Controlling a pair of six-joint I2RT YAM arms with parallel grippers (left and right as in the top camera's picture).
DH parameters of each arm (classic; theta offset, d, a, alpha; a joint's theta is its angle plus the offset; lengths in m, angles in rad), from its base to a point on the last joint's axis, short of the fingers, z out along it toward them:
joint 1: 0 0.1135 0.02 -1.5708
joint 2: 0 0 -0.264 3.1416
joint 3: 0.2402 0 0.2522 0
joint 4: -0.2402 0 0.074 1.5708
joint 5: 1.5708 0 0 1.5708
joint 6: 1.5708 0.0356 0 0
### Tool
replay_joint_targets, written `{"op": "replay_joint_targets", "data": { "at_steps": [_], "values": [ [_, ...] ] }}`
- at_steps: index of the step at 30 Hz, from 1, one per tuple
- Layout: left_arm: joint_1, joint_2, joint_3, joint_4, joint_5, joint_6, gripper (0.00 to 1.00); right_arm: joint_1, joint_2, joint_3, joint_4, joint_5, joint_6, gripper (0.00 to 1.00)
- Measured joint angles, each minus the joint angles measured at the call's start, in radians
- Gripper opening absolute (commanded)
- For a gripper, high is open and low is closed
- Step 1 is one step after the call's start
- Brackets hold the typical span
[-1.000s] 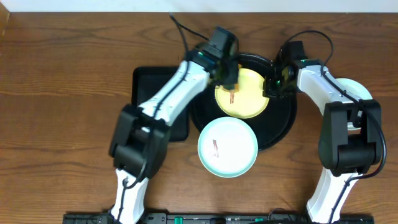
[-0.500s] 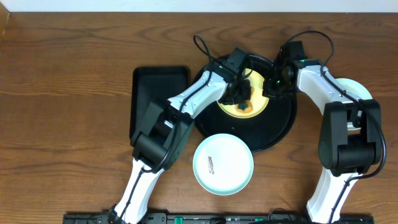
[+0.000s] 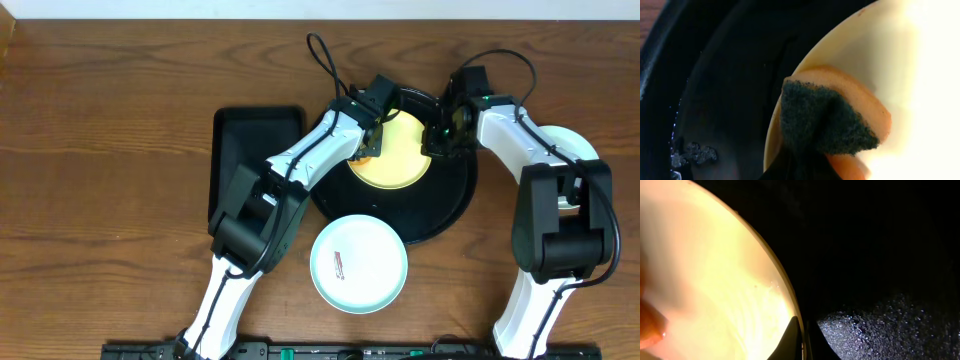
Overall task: Clean dirty plates on tray and stack at the side
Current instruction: 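Scrub the yellow plate with the sponge in the left gripper, then return the sponge to the small tray and withdraw the left arm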
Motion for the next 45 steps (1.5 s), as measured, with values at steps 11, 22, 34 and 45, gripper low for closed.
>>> {"op": "replay_joint_targets", "data": {
  "at_steps": [11,22,34,45],
  "values": [
    [0.005,0.024,-0.005,0.231,0.343,-0.240,0.07,0.001,0.000,0.000,0.000,0.006,0.003,0.01],
    [-0.013,0.024,0.007,0.060,0.372,-0.239,0.07,0.001,0.000,0.000,0.000,0.006,0.003,0.01],
    [-0.008,0.012,0.004,0.041,-0.157,-0.023,0.08,0.013,0.000,0.000,0.006,-0.021,0.008,0.01],
    [-0.009,0.018,-0.004,0.212,-0.289,0.159,0.07,0.019,0.000,0.000,-0.010,-0.002,0.023,0.01]
  ]
}}
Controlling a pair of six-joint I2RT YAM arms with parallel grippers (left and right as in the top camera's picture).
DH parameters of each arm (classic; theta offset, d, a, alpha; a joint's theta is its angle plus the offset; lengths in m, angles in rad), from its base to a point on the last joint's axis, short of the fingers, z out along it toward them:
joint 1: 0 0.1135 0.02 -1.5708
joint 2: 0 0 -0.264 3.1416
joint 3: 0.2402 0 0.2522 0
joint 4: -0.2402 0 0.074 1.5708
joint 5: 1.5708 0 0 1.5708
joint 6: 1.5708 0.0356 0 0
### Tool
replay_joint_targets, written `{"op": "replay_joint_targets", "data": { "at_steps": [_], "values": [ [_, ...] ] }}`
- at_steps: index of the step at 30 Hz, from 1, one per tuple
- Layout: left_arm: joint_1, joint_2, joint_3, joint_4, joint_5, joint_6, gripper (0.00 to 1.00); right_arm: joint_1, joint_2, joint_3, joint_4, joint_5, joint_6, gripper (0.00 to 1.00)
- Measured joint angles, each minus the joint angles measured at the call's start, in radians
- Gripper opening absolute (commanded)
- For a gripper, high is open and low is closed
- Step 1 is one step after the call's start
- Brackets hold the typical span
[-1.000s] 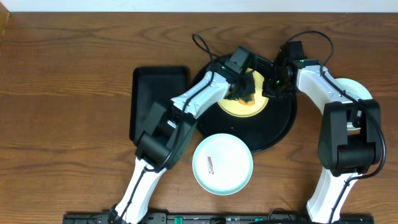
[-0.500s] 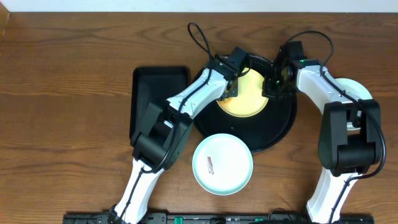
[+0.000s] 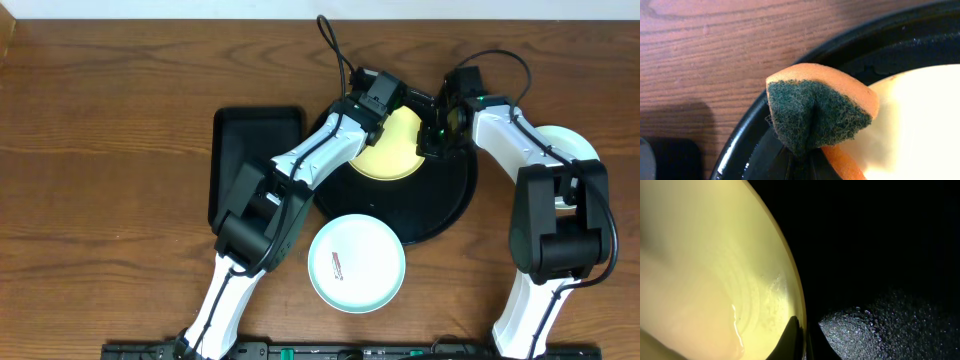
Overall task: Clean dirty plates on tray and stack at the side
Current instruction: 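Return the sponge to the small tray and withdraw the left arm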
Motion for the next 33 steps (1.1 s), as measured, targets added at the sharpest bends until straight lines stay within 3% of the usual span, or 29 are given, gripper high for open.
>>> {"op": "replay_joint_targets", "data": {
  "at_steps": [8,13,18,22,30,33],
  "values": [
    [0.015,-0.015,-0.003,0.036,-0.027,0.014,0.08,0.000,-0.003,0.000,-0.011,0.018,-0.006,0.01],
    [0.084,-0.135,-0.013,-0.054,-0.016,-0.011,0.08,-0.004,-0.006,0.000,-0.020,0.039,-0.056,0.01],
    [0.226,-0.357,-0.006,-0.276,0.125,-0.105,0.08,-0.004,-0.006,0.000,-0.012,0.031,-0.150,0.01],
    [0.330,-0.408,-0.005,-0.481,0.278,-0.136,0.07,-0.004,-0.006,0.000,0.010,0.006,-0.216,0.01],
    [0.416,-0.371,-0.222,-0.496,0.385,-0.152,0.08,-0.004,-0.006,0.000,0.045,-0.023,-0.289,0.01],
    [0.417,-0.363,-0.286,-0.475,0.400,-0.151,0.17,-0.004,-0.006,0.000,0.052,-0.027,-0.296,0.01]
  ]
}}
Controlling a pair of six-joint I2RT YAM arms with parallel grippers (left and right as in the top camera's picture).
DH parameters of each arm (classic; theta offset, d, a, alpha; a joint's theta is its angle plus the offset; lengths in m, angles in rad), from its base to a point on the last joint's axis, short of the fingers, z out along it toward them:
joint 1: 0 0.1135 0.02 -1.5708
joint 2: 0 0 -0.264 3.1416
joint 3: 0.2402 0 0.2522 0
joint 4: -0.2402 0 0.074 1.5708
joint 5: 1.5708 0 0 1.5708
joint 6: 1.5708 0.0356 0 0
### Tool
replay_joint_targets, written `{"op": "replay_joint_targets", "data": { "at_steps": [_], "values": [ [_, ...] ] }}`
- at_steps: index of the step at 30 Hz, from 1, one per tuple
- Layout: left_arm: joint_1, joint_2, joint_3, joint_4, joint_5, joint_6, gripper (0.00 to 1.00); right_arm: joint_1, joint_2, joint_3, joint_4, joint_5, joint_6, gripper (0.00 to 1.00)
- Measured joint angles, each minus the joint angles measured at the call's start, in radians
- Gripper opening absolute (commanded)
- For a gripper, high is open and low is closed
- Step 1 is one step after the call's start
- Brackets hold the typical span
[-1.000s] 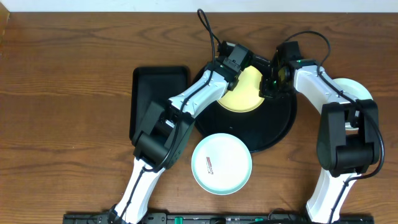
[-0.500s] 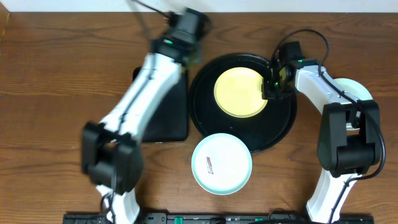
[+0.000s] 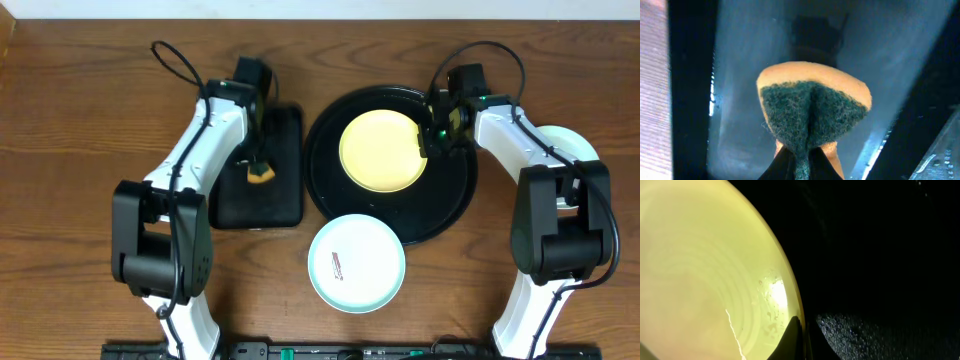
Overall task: Clean dirty plates on tray and stack at the side
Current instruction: 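Return the sponge to the small tray and withdraw the left arm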
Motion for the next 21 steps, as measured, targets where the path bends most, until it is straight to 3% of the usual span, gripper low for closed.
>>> {"op": "replay_joint_targets", "data": {
  "at_steps": [1,5,6,8,11,13,21],
  "values": [
    [0.000,0.001,-0.009,0.003,0.003,0.001,0.17,0.000,0.000,0.000,0.003,0.000,0.000,0.02],
    [0.002,-0.001,-0.010,0.008,0.016,0.005,0.41,0.000,0.000,0.000,0.019,-0.001,0.004,0.27],
    [0.004,-0.003,-0.006,0.000,0.018,0.008,0.45,0.000,0.000,0.000,0.023,-0.002,0.006,0.30],
    [0.011,-0.013,0.011,-0.019,0.020,0.011,0.53,0.000,0.000,0.000,0.033,0.000,0.026,0.26],
    [0.022,-0.063,0.025,-0.029,0.022,0.013,0.64,0.000,0.000,-0.001,0.039,0.000,0.047,0.01],
    [0.028,-0.119,0.030,-0.039,0.022,0.014,0.70,0.000,0.000,-0.001,0.042,0.003,0.054,0.01],
    [0.072,-0.370,0.056,-0.096,0.021,0.017,0.77,0.003,-0.010,0.023,0.024,-0.020,0.054,0.01]
  ]
}}
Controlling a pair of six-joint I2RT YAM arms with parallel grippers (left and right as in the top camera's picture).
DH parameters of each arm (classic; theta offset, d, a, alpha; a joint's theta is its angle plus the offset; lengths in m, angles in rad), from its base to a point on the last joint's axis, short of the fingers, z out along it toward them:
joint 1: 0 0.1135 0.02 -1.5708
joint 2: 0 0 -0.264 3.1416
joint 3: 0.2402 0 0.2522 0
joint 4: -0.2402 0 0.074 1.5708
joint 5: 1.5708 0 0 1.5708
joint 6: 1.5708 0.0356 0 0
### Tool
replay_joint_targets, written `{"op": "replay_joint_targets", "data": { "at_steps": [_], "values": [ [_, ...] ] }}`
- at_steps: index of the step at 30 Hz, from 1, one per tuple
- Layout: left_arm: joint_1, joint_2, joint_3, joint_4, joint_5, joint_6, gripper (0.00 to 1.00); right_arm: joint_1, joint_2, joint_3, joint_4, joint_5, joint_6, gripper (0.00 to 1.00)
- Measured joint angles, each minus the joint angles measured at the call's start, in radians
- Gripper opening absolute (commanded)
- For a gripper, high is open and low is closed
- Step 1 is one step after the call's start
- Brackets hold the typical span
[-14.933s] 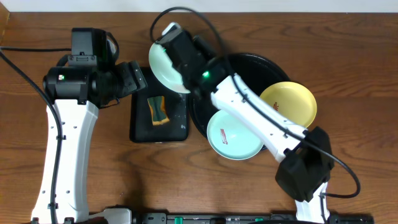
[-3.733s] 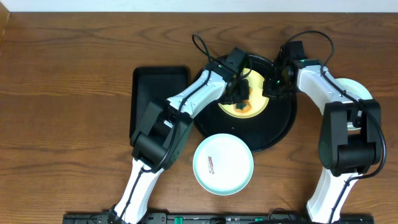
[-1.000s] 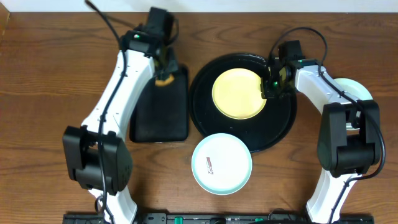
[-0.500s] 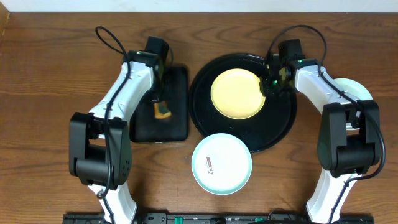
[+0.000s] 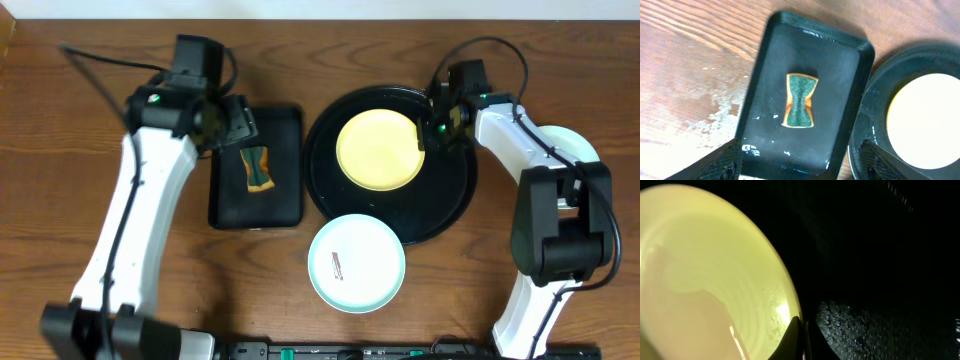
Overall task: Clean dirty plates on tray and stack at the side
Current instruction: 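Return the sponge to the small tray and withdraw the left arm, then lift the yellow plate with the right gripper and tilt it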
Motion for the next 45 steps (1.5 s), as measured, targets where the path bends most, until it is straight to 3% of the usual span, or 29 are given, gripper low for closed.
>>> {"op": "replay_joint_targets", "data": {
  "at_steps": [9,17,18,21,24,26,27,29,32,40,45],
  "values": [
    [0.021,-0.070,0.000,-0.024,0.000,0.001,0.79,0.011,-0.082,0.079,-0.006,0.003,0.000,0.01],
    [0.021,-0.070,0.000,-0.026,0.000,0.001,0.80,0.010,0.024,0.070,-0.025,0.009,0.000,0.01],
    [0.021,-0.070,0.000,-0.026,0.000,0.001,0.80,0.010,0.037,0.068,-0.025,0.010,0.000,0.04],
    [0.021,-0.070,0.000,-0.026,0.000,0.001,0.80,0.010,0.061,0.066,-0.033,0.011,0.005,0.31],
    [0.021,-0.070,0.000,-0.026,0.000,0.001,0.80,0.010,0.077,0.066,-0.043,0.009,0.000,0.33],
    [0.021,-0.070,0.000,-0.026,0.000,0.001,0.79,0.010,0.090,0.068,-0.048,0.000,-0.001,0.26],
    [0.021,-0.070,0.000,-0.027,0.000,0.001,0.79,0.009,0.091,0.069,-0.049,-0.006,-0.002,0.14],
    [0.021,-0.070,0.000,-0.027,0.000,0.001,0.80,0.008,0.098,0.072,-0.050,-0.019,-0.001,0.01],
    [0.021,-0.070,0.000,-0.027,0.000,0.002,0.88,0.008,0.106,0.077,-0.045,-0.049,0.005,0.01],
    [0.021,-0.069,0.000,-0.027,0.000,0.001,0.88,0.011,0.089,0.090,-0.071,-0.065,0.002,0.01],
    [0.021,-0.070,0.000,-0.027,0.000,0.001,0.88,0.063,-0.026,0.134,-0.026,-0.008,-0.022,0.01]
  ]
}}
